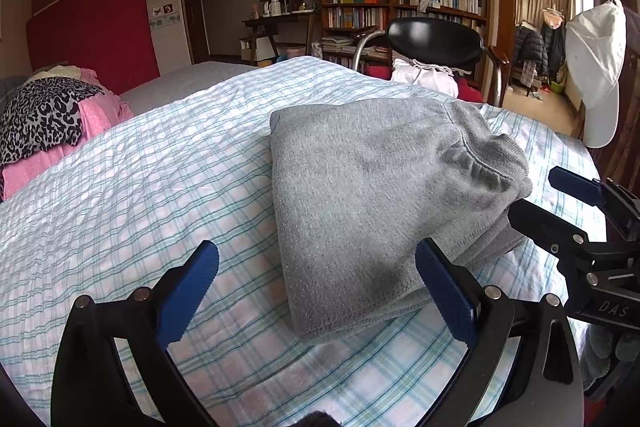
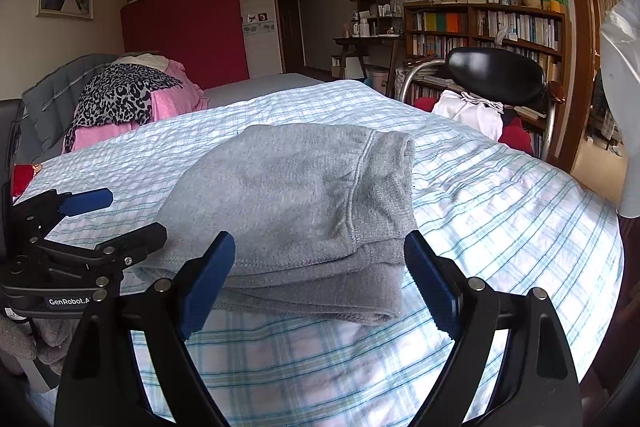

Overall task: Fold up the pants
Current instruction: 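Open both grippers and withdraw them from the folded sweatpants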

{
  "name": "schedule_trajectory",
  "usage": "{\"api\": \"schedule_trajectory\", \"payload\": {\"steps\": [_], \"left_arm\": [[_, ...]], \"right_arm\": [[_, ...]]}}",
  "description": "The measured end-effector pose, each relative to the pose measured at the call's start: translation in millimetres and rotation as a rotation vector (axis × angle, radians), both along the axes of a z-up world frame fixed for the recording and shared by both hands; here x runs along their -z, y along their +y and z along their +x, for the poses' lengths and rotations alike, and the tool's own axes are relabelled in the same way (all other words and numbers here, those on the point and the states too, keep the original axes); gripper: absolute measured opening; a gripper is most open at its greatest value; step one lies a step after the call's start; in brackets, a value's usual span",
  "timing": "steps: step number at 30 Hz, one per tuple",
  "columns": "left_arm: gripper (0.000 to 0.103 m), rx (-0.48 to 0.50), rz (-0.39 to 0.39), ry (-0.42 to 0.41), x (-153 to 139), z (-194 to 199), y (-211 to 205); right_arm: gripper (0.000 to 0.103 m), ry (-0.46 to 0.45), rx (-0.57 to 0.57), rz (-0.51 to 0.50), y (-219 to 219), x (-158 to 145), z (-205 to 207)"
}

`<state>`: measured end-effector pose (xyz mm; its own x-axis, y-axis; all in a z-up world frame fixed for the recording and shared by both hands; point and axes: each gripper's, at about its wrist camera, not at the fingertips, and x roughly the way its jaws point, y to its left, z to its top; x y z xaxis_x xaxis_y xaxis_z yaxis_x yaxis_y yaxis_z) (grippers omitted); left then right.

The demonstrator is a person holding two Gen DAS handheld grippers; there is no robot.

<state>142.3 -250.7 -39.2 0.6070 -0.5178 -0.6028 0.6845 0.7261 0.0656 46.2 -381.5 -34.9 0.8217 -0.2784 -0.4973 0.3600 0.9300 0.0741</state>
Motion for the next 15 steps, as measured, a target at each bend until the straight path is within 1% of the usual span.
{"api": "schedule_trajectory", "payload": {"steps": [7, 12, 14, 15], "left_arm": [[0.098, -0.003, 0.005, -0.012, -1.3, -1.4, -0.7], [0.098, -0.031, 0.007, 0.023, 0.0, 3.6, 2.6], [0.098, -0.045, 0.007, 0.034, 1.0, 5.5, 5.5], [0.098, -0.052, 0.009, 0.037, 1.2, 6.1, 7.0]], "right_arm": [[0.088, 0.0, 0.001, 0.003, 0.2, 0.6, -1.0], [0.088, 0.001, -0.003, 0.009, 2.6, 1.7, -2.8], [0.089, 0.0, -0.006, 0.012, 4.2, 1.7, -3.3], [0.092, 0.0, -0.008, 0.013, 5.4, 1.8, -3.7]]}}
